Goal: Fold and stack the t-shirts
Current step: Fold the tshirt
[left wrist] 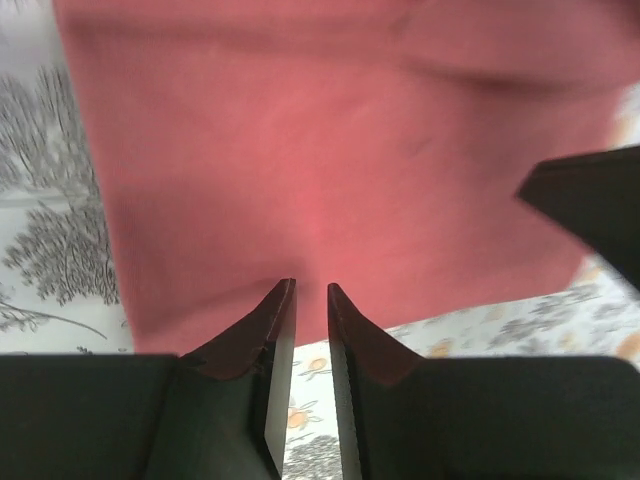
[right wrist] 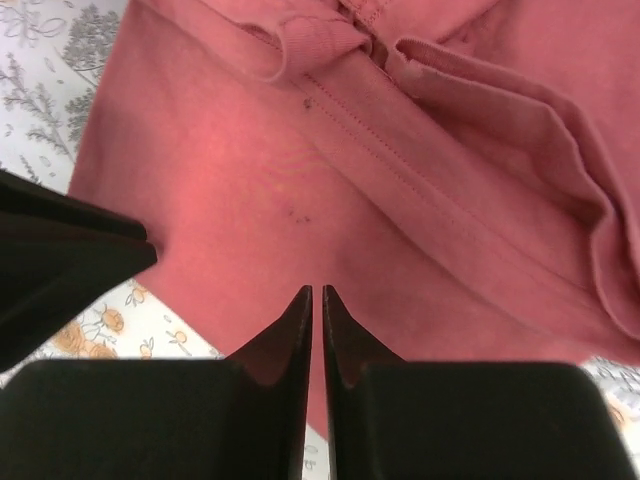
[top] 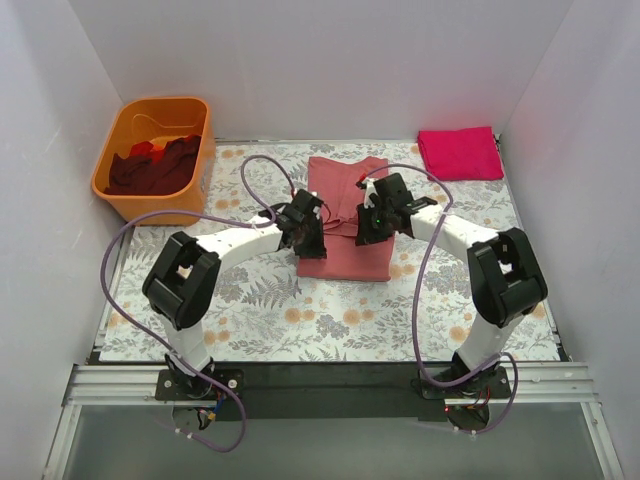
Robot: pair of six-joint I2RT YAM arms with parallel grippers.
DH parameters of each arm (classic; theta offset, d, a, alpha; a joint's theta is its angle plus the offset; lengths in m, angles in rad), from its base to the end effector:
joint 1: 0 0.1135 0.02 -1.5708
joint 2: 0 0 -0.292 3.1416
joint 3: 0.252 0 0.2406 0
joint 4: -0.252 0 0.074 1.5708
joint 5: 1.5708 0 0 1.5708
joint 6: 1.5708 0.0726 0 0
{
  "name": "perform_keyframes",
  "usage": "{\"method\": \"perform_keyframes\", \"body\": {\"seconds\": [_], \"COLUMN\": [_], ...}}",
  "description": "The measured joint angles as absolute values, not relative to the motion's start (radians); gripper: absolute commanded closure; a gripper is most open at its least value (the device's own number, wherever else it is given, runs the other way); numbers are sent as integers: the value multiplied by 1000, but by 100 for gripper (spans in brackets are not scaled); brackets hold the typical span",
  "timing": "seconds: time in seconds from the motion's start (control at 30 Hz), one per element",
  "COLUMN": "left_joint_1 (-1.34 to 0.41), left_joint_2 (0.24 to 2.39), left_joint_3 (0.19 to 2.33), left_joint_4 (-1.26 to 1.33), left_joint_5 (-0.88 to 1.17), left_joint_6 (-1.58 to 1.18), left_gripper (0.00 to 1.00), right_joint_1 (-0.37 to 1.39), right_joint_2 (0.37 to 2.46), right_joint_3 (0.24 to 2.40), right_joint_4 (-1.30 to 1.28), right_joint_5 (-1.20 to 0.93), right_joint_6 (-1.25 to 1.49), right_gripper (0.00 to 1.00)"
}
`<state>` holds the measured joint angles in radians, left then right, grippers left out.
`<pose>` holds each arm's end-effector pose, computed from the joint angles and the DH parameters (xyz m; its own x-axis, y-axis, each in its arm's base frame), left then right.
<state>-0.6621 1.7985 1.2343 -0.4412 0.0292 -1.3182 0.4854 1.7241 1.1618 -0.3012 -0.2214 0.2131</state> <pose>0.3090 -0.2435 0.2003 -0.7734 -0.6243 -0.1100 -0.4882 0.6973 -0.5249 0.3356 0.1950 0.2185 -0.7801 -0.1782 -0.5998 -0.4260 0.8533 0.3006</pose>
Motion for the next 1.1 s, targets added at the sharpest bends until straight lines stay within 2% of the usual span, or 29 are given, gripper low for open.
{"method": "perform_keyframes", "body": {"seconds": [0.23, 0.4, 0.57, 0.7, 0.87, 0.97, 1.1], "left_joint_1": [-656, -655, -655, -661, -675, -678, -678], "left_joint_2": [1847, 1846, 1805, 1735, 1625, 1572, 1443], "left_joint_3": [1160, 1153, 1103, 1024, 908, 876, 852], "left_joint_4": [-464, -464, -463, -485, -530, -553, -555], "left_joint_5": [59, 61, 73, 88, 104, 99, 75], "left_joint_6": [-1349, -1363, -1384, -1411, -1454, -1477, -1508], "left_gripper": [83, 84, 84, 83, 82, 77, 75], "right_joint_1": [485, 448, 354, 313, 394, 456, 452], "right_joint_2": [1828, 1928, 2030, 2023, 1848, 1717, 1587], "right_joint_3": [1171, 1259, 1415, 1435, 1224, 1051, 849], "right_joint_4": [-258, -252, -228, -183, -80, 19, 98], "right_joint_5": [-224, -222, -250, -329, -467, -564, -664], "right_joint_6": [232, 234, 254, 258, 268, 322, 393], "right_gripper": [91, 91, 91, 90, 88, 81, 76]}}
